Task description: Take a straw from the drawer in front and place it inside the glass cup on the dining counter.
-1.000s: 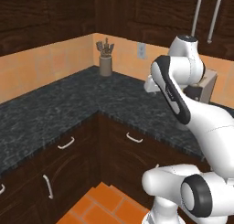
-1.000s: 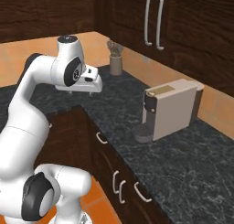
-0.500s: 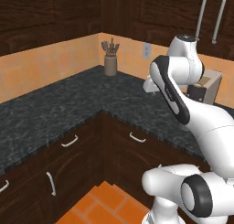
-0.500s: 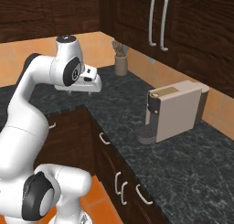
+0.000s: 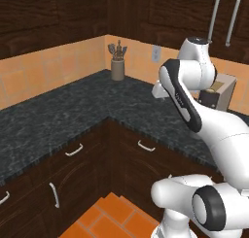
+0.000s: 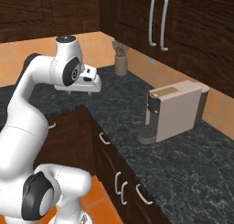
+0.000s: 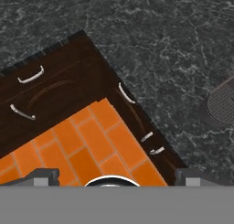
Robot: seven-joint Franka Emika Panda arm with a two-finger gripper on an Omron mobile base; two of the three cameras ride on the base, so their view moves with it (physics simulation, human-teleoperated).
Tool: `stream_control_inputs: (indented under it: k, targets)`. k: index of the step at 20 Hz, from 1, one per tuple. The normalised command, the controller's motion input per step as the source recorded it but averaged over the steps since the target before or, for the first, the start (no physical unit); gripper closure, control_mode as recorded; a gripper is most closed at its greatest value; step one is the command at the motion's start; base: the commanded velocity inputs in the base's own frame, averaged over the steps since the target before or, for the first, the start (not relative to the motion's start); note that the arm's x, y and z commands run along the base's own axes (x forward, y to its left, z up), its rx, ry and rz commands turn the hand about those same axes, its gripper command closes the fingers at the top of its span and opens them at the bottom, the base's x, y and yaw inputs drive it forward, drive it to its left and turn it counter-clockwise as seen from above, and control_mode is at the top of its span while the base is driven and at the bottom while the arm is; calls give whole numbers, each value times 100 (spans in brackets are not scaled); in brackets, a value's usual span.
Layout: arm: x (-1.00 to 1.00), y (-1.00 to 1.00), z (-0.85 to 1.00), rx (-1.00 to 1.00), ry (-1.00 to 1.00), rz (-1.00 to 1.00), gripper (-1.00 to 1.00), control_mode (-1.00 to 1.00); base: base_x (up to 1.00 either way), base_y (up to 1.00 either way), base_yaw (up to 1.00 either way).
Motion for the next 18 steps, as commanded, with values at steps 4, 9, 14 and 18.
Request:
stream_control_inputs:
  k: [4, 9, 14, 18]
  targets:
    - [-3, 14, -39, -33, -1, -7, -100, -100, 0, 0, 0]
    - [0, 30, -89, -62, 0, -5, -100, -100, 0, 0, 0]
    - [0, 40, -83, -55, -1, 0, -100, -100, 0, 0, 0]
    - [0, 56, -83, -46, 1, 0, -100, -100, 0, 0, 0]
